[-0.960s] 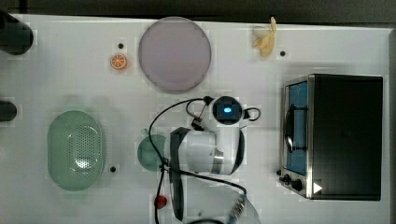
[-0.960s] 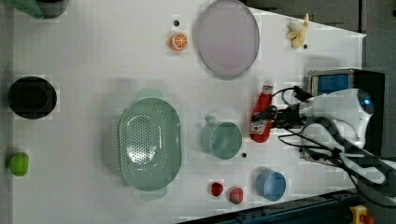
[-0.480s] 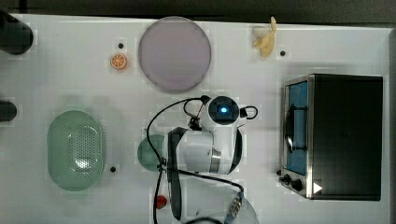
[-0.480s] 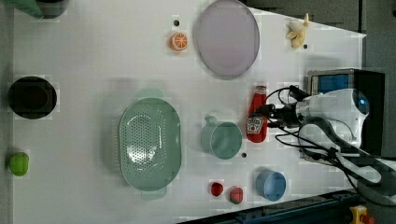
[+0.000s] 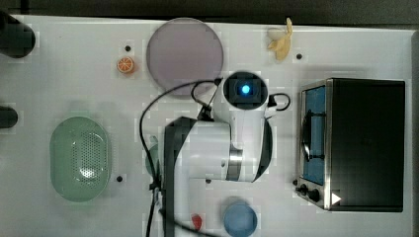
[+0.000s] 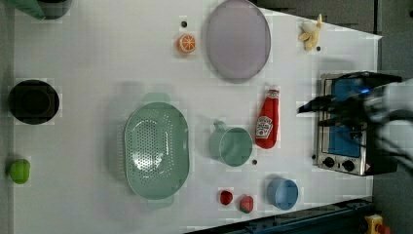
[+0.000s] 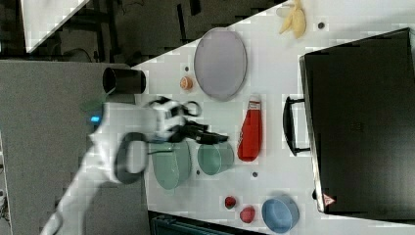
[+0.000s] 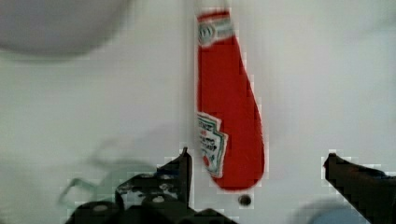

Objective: Pick ketchup from strainer and place it on the table

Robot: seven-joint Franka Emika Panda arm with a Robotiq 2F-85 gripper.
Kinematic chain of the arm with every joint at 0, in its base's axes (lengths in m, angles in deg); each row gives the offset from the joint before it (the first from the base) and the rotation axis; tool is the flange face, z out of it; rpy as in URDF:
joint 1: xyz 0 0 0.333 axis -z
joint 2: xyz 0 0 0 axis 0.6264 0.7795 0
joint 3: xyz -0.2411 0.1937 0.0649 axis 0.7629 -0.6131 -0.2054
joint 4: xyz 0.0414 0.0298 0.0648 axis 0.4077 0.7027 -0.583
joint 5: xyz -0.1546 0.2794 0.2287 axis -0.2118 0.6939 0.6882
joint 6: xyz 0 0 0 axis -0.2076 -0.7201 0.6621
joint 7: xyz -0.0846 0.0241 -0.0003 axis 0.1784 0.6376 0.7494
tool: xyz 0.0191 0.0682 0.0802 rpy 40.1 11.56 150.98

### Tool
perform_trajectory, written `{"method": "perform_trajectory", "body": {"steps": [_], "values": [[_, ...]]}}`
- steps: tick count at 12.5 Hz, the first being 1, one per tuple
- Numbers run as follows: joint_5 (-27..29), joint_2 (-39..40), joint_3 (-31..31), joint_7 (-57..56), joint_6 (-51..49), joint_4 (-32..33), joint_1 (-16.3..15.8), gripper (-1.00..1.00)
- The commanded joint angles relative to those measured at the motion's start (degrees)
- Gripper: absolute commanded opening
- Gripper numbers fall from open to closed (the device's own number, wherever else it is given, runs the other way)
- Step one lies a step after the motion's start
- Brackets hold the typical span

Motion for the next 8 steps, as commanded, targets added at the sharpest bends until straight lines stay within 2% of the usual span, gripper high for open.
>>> {"method": "perform_trajectory", "body": {"steps": [1,5,8], "values": [[0.14,-5.53,-0.05,8.08,-9.15,-9.43,0.40,1.00],[0.07,-6.26,0.16,12.33,-19.18,-20.90,0.45,1.00],[-0.06,-6.28,0.27,12.64,-21.47,-24.33,0.49,1.00]]}}
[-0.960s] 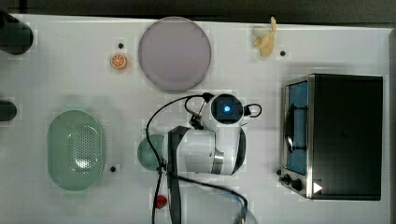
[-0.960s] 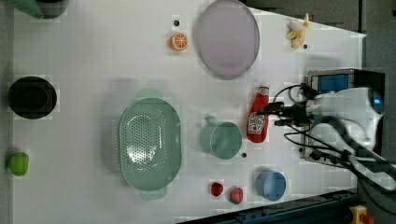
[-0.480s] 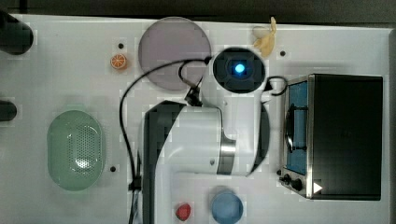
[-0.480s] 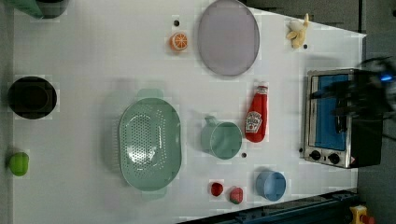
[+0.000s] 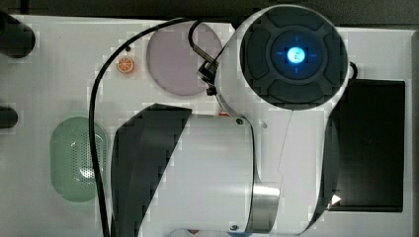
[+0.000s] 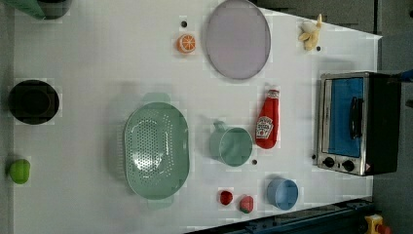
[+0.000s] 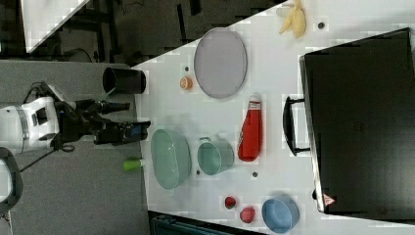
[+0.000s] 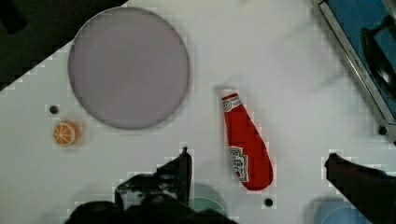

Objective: Pick ketchup from strainer and place it on the table

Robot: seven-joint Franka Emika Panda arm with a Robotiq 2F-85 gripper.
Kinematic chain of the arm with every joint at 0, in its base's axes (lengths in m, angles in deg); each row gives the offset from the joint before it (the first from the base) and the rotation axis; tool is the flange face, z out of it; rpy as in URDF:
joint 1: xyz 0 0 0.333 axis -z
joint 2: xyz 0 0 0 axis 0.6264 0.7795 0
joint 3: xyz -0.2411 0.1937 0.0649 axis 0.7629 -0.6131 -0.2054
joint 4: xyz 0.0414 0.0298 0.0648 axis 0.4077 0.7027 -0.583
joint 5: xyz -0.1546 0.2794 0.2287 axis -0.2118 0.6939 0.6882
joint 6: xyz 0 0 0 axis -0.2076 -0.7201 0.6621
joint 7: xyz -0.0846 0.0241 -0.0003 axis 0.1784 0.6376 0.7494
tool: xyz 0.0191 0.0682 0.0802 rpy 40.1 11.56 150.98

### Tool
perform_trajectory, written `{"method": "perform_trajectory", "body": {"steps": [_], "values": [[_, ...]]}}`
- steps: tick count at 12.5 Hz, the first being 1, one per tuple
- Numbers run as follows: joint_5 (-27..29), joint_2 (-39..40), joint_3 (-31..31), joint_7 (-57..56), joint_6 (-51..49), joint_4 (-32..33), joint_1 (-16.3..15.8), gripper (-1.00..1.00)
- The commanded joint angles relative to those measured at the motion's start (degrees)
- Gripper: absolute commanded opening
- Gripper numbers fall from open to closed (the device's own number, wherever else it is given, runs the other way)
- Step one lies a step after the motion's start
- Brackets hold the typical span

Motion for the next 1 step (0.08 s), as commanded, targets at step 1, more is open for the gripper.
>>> {"method": "perform_trajectory", "body": {"steps": [1], "values": [[0.05,1.57,0.21,2.97,-1.45,0.26,0.50,1.00]]}}
